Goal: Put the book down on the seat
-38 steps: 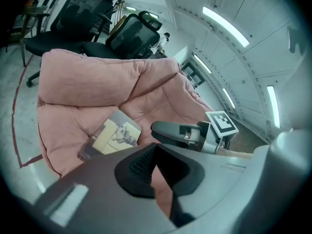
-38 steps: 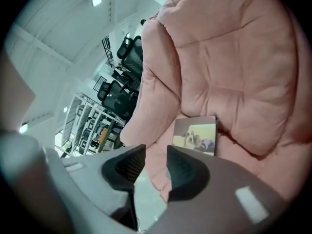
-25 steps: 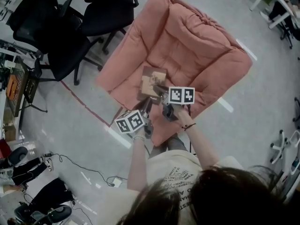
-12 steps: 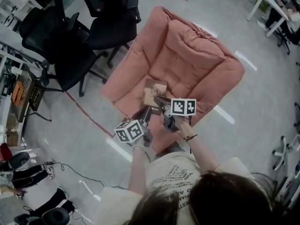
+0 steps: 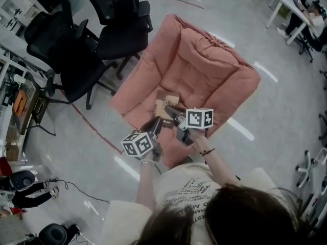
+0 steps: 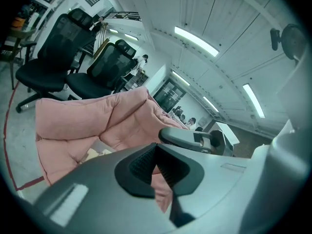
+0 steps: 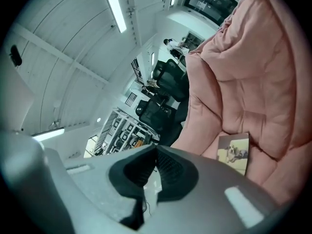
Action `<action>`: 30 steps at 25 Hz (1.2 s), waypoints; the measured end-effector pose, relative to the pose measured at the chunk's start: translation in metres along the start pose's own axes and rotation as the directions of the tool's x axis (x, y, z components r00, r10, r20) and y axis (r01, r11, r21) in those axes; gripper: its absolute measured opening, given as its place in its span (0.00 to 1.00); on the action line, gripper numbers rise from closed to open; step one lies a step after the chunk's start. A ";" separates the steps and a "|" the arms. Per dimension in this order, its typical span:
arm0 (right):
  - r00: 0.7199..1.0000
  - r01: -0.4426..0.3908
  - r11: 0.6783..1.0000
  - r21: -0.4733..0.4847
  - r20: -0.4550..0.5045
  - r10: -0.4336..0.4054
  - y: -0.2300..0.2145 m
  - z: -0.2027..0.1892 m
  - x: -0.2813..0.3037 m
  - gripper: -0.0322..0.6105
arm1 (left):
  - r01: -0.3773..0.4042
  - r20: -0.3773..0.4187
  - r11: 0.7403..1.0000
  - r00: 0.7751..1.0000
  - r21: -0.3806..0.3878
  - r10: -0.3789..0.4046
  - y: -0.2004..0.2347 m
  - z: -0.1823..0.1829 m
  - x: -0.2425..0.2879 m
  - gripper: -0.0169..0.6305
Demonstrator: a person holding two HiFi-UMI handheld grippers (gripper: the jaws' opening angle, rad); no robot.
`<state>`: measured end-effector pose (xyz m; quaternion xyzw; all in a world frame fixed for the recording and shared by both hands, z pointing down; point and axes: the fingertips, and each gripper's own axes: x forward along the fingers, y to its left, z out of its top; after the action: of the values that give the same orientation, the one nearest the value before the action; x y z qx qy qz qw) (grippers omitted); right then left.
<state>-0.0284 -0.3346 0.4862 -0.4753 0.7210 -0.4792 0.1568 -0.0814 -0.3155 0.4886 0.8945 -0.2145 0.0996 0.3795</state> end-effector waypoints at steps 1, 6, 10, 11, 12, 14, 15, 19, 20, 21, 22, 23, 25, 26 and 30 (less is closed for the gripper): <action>1.000 -0.007 1.000 -0.006 0.003 0.007 0.003 0.001 -0.001 0.05 | 0.002 0.001 1.000 1.000 0.010 -0.002 -0.002 0.002 -0.001 0.03; 0.999 -0.034 0.998 -0.043 0.006 0.035 0.018 0.003 -0.004 0.05 | 0.011 0.014 0.999 1.000 0.043 -0.012 -0.010 0.011 -0.003 0.03; 0.999 -0.045 0.997 -0.063 0.000 0.046 0.024 0.002 -0.004 0.05 | 0.015 0.015 0.998 1.000 0.053 -0.016 -0.013 0.012 -0.004 0.03; 0.999 -0.047 0.997 -0.065 0.000 0.047 0.025 0.002 -0.005 0.05 | 0.015 0.015 0.998 1.000 0.055 -0.016 -0.014 0.011 -0.005 0.03; 0.999 -0.049 0.997 -0.067 0.000 0.049 0.026 0.001 -0.006 0.05 | 0.015 0.016 0.998 1.000 0.056 -0.016 -0.015 0.011 -0.005 0.03; 0.999 -0.053 0.996 -0.068 0.002 0.053 0.027 0.001 -0.007 0.05 | 0.016 0.017 0.998 1.000 0.059 -0.017 -0.017 0.010 -0.006 0.03; 0.998 -0.055 0.996 -0.068 0.004 0.056 0.028 0.001 -0.008 0.05 | 0.016 0.018 0.998 1.000 0.061 -0.017 -0.017 0.010 -0.006 0.03; 0.998 -0.057 0.996 -0.067 0.012 0.058 0.028 0.001 -0.008 0.05 | 0.013 0.023 0.998 1.000 0.064 -0.015 -0.018 0.009 -0.008 0.03; 0.998 -0.057 0.996 -0.066 0.014 0.058 0.030 0.001 -0.008 0.05 | 0.013 0.024 0.998 1.000 0.065 -0.014 -0.017 0.009 -0.009 0.03; 0.998 -0.057 0.996 -0.066 0.015 0.059 0.031 0.000 -0.008 0.05 | 0.012 0.024 0.998 1.000 0.065 -0.014 -0.017 0.009 -0.011 0.03; 0.998 -0.059 0.996 -0.066 0.016 0.060 0.032 0.000 -0.008 0.05 | 0.012 0.025 0.998 1.000 0.066 -0.013 -0.018 0.009 -0.012 0.03; 0.998 -0.060 0.996 -0.066 0.018 0.062 0.033 0.000 -0.008 0.05 | 0.011 0.026 0.998 1.000 0.067 -0.013 -0.018 0.009 -0.013 0.03; 0.998 -0.065 0.996 -0.069 0.020 0.066 0.036 0.001 -0.009 0.05 | 0.009 0.030 0.998 0.999 0.069 -0.011 -0.019 0.010 -0.015 0.03; 0.997 -0.067 0.995 -0.071 0.020 0.068 0.038 0.001 -0.010 0.05 | 0.008 0.032 0.997 0.999 0.071 -0.010 -0.020 0.011 -0.016 0.03; 0.997 -0.076 0.993 -0.085 0.017 0.078 0.043 -0.003 -0.014 0.05 | 0.001 0.038 0.997 0.999 0.078 -0.004 -0.023 0.011 -0.022 0.03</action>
<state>-0.0464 -0.3177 0.4478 -0.4581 0.7569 -0.4370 0.1622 -0.0900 -0.3027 0.4592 0.9105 -0.2168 0.0902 0.3402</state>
